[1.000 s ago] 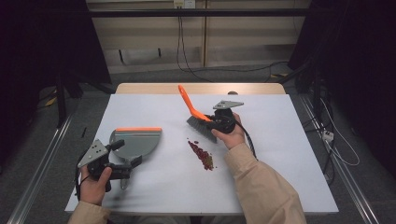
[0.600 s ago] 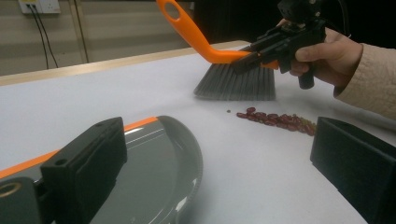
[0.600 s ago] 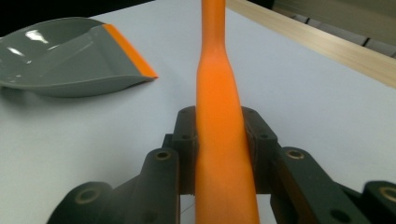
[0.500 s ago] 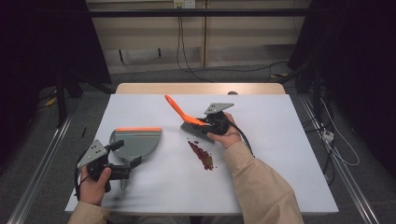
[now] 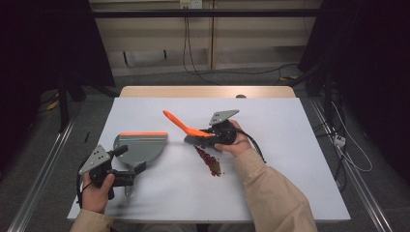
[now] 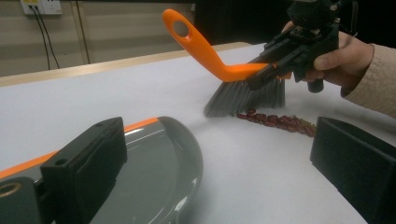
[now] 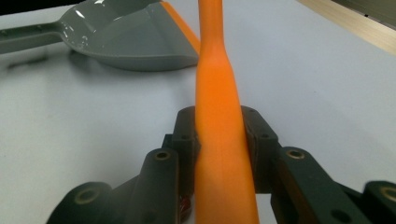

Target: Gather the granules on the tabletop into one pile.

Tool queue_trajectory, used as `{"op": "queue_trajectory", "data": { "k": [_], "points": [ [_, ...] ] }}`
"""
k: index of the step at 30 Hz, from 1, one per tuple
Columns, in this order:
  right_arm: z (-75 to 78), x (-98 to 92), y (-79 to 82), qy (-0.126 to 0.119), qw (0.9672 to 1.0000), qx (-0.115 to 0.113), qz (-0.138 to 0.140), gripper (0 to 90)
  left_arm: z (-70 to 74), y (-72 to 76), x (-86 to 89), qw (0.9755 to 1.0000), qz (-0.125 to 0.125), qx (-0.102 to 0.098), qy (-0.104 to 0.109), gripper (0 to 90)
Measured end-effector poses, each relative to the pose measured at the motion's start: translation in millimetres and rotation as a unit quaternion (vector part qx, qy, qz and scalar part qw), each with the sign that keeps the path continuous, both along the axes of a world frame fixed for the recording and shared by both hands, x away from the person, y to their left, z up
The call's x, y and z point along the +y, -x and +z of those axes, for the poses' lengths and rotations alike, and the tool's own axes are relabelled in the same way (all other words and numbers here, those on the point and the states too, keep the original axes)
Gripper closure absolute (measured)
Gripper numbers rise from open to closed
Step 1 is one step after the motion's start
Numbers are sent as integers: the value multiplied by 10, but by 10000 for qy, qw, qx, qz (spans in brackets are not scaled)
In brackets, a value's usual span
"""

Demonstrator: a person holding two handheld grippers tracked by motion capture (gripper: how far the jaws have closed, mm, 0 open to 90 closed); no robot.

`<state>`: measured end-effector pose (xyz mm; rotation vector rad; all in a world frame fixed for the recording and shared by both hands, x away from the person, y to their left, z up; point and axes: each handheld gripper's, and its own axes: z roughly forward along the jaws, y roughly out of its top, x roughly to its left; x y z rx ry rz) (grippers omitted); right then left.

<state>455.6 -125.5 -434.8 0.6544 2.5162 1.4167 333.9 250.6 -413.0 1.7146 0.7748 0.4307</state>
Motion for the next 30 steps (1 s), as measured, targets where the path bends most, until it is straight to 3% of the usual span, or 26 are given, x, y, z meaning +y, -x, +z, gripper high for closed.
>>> {"op": "queue_trajectory", "data": {
  "k": [22, 30],
  "points": [
    [33, -83, 342, 17, 9996, 146, 251, 709, 15, 16, -27, 10000, -8, -36, -6, 36],
    [30, -100, 442, 13, 9995, 75, 298, 709, 15, 18, -33, 10000, -10, -21, -20, 35]
  ]
}}
